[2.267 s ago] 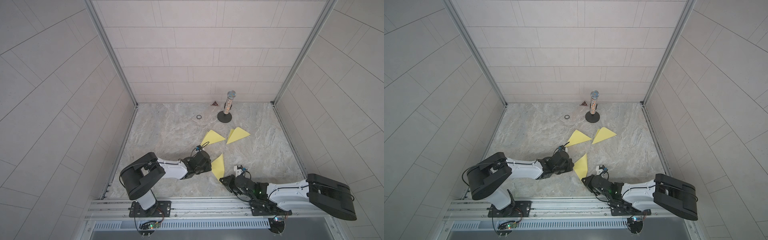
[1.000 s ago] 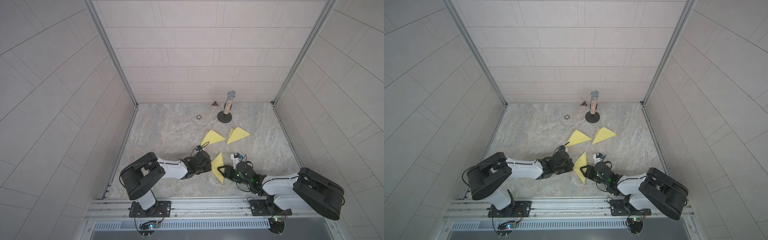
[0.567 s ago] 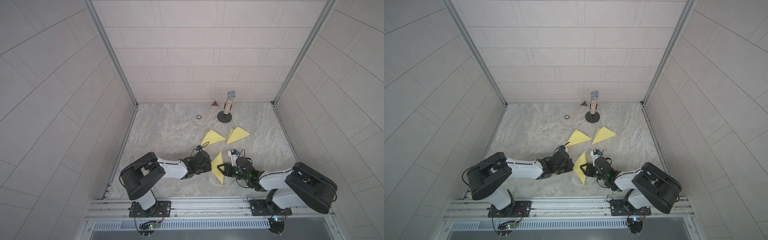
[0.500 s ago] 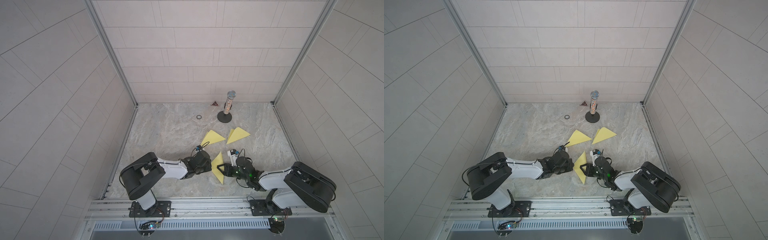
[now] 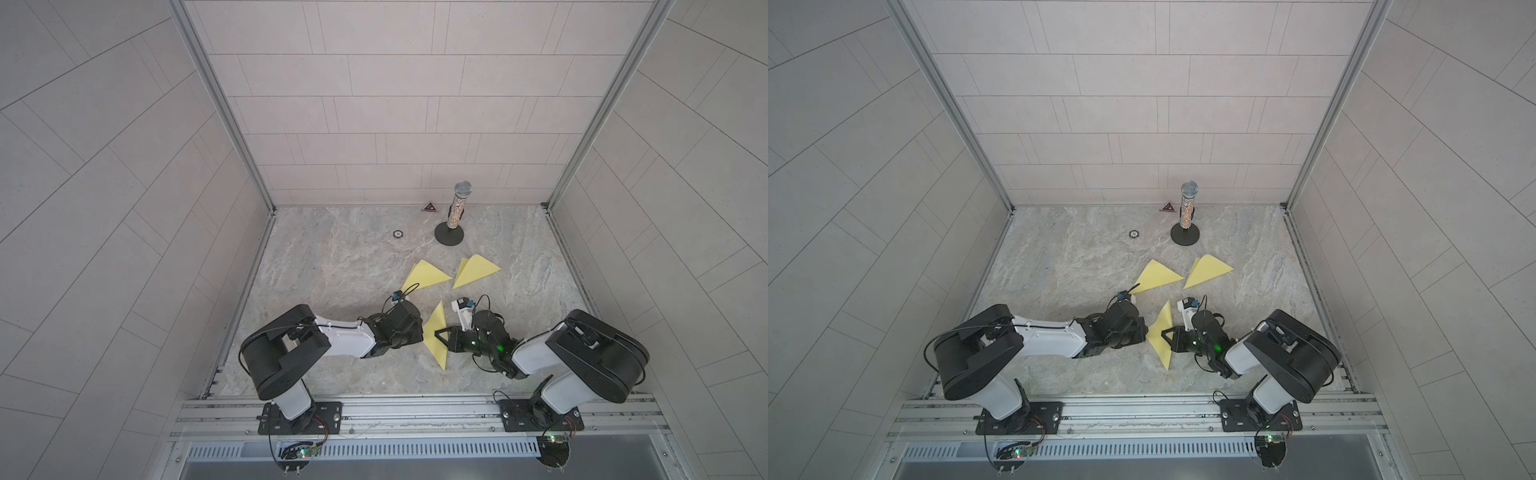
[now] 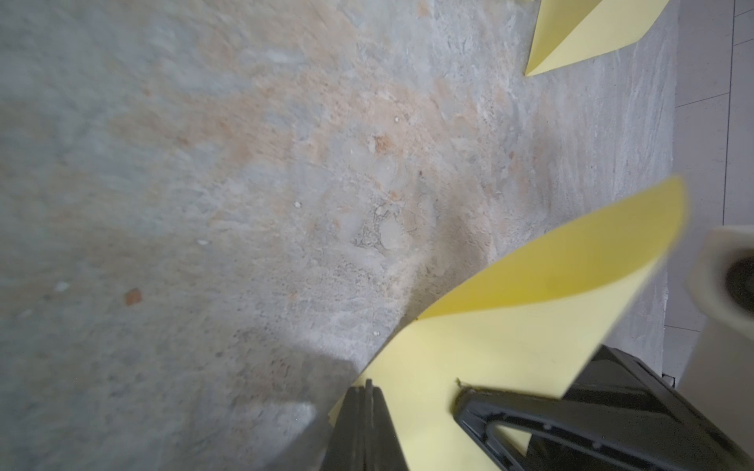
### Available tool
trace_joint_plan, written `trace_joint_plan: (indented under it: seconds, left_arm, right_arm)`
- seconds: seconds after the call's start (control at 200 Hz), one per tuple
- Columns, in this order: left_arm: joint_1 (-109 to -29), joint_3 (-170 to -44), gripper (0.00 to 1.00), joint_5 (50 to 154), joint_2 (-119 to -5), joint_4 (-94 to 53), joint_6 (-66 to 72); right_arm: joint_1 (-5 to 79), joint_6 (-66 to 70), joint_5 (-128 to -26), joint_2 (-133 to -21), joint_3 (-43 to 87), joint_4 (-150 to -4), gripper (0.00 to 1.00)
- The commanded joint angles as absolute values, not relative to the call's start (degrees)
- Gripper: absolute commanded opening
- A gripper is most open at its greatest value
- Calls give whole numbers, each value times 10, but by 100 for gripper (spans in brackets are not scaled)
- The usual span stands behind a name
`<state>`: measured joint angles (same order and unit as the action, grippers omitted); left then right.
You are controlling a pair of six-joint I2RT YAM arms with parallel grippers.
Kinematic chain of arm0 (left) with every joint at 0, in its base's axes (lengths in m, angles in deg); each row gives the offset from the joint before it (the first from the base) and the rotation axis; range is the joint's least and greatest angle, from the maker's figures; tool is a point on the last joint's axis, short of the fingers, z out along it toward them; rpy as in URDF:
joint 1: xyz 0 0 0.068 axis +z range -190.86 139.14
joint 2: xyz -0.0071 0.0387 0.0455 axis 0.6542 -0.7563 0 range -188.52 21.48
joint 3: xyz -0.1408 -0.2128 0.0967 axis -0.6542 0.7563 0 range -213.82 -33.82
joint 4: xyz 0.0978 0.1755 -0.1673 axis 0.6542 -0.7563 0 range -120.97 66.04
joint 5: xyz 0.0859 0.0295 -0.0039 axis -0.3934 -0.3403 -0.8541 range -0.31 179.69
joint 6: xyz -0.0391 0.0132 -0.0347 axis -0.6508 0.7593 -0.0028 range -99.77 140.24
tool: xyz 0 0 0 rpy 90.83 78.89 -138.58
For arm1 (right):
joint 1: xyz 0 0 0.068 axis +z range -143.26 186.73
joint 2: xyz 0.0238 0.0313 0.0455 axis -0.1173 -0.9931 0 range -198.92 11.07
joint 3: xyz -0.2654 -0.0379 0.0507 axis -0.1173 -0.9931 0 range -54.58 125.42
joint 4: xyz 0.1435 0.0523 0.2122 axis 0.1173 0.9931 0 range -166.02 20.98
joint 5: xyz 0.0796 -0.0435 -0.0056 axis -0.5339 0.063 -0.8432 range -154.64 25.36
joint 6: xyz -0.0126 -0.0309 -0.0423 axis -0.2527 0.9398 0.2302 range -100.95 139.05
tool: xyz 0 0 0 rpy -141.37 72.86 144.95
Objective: Fold the square paper diagonally
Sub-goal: Fold the paper at the center of the board.
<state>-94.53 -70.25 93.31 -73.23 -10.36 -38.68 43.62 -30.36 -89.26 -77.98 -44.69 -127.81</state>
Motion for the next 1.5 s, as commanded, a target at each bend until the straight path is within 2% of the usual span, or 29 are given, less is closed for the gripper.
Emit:
trace_joint_plan:
  seconds: [0.0, 0.09, 0.155, 0.23, 0.265, 0.335, 0.505, 0.585, 0.64, 0.755, 0.926, 0.996, 1.041, 1.081, 1.181, 1.311, 1.416, 1.491]
  left_arm:
    - [-944, -675, 0, 905, -768, -240, -378]
    - [-944, -676, 0, 905, -767, -240, -378]
    - [-944, -676, 0, 904, -768, -240, -378]
    - [-944, -676, 0, 905, -767, -240, -378]
    - [-944, -676, 0, 905, -768, -240, -378]
    - [-944, -677, 0, 905, -769, -240, -378]
    - [-944, -677, 0, 905, -770, -241, -378]
    - [-944, -677, 0, 904, -770, -241, -378]
    - [-944, -677, 0, 904, -770, -241, -378]
    - [-944, -677, 0, 904, -770, -241, -378]
    - [-944, -677, 0, 904, -770, -241, -379]
    - [-944, -677, 0, 903, -770, -241, -379]
    - [-944, -677, 0, 904, -770, -241, -379]
    - [-944, -677, 0, 904, -770, -241, -379]
    - [-944, -677, 0, 904, -770, -241, -379]
    - [-944, -678, 0, 904, -770, -241, -379]
    - [-944, -677, 0, 904, -770, -241, -379]
    - [-944, -677, 0, 904, -770, -241, -379]
  right_arm:
    - [434, -297, -900, -787, -444, -1302, 0]
    - [432, -296, -896, -785, -441, -1291, 0]
    - [427, -295, -894, -778, -440, -1280, 14]
    - [423, -287, -888, -762, -438, -1260, 37]
    - [420, -280, -886, -753, -432, -1243, 41]
    - [418, -262, -884, -738, -418, -1201, 41]
    - [411, -247, -899, -736, -398, -1186, 40]
    - [401, -247, -905, -738, -392, -1189, 34]
    - [396, -247, -910, -739, -388, -1188, 26]
    - [391, -246, -920, -739, -381, -1187, 0]
    - [388, -245, -934, -740, -377, -1190, 0]
    - [385, -245, -939, -736, -375, -1188, 26]
    - [381, -244, -939, -733, -373, -1187, 37]
    - [377, -242, -938, -732, -370, -1182, 40]
    - [366, -239, -945, -733, -360, -1177, 39]
    - [359, -238, -960, -746, -345, -1182, 27]
    - [353, -241, -970, -759, -342, -1199, 0]
    - [347, -242, -976, -761, -341, -1202, 0]
